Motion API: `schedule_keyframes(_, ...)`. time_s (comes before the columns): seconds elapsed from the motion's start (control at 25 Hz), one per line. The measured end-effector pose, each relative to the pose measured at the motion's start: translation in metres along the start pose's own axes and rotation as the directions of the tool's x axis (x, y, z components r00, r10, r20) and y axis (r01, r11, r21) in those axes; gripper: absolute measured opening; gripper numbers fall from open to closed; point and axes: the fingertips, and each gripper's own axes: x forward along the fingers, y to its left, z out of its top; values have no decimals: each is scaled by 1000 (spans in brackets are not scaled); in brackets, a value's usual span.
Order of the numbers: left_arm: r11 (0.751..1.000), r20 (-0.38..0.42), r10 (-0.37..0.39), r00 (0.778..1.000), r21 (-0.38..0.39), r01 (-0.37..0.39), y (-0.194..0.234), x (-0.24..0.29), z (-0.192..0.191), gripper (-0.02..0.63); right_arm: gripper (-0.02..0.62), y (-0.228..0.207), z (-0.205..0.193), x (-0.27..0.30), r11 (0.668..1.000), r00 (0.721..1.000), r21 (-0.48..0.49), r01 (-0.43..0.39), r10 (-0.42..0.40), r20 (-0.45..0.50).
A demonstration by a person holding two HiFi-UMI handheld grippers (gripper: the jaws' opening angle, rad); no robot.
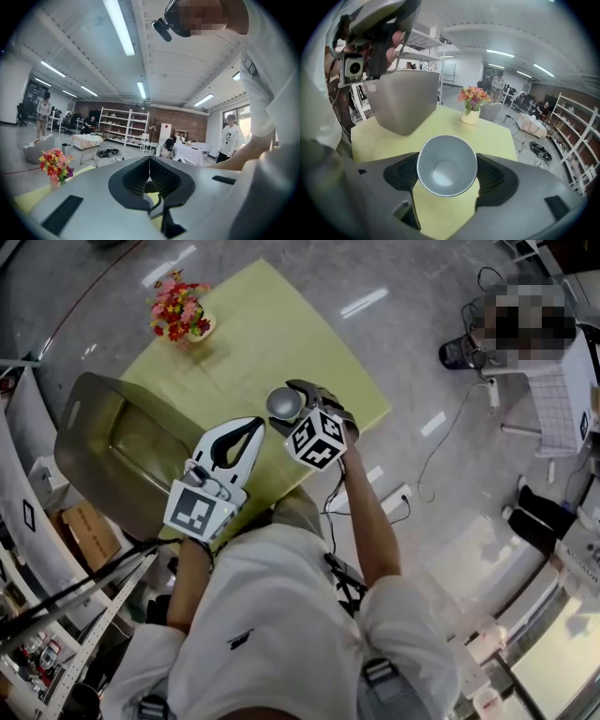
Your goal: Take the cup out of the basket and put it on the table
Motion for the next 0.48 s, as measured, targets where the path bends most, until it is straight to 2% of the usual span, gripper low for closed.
schedule_keyframes(0.48,1000,-29,-23,999,-20,23,-2,11,-15,11,362,3,-43,26,999,1000,50,16,-16,-7)
